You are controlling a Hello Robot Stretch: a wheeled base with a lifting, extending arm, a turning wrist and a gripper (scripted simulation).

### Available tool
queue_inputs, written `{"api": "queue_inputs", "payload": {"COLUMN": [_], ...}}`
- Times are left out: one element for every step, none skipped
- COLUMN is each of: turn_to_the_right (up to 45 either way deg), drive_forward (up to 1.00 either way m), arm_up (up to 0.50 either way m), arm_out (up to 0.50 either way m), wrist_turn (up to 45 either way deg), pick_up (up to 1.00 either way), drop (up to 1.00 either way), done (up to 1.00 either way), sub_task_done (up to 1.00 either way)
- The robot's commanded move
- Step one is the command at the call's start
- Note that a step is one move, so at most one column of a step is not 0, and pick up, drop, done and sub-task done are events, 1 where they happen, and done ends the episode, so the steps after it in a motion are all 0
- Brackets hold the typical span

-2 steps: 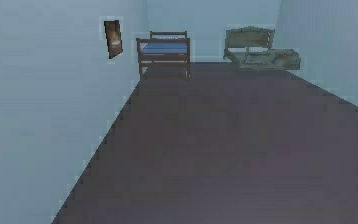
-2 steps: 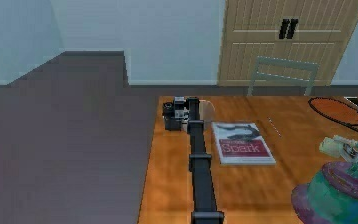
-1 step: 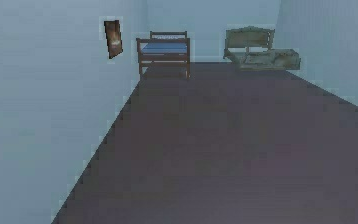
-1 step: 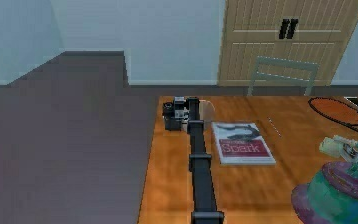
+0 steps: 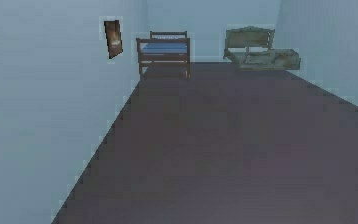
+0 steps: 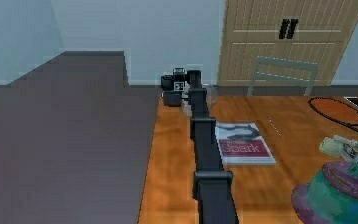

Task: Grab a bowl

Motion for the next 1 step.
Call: {"api": "queue_inputs", "payload": {"turn_to_the_right": [0.0], "drive_forward": [0.0], "arm_up": [0.0], "arm_out": [0.0], "wrist_turn": [0.0], "pick_up": [0.0], "drop": [0.0], "done": [1.0], "sub_task_done": [0.0]}}
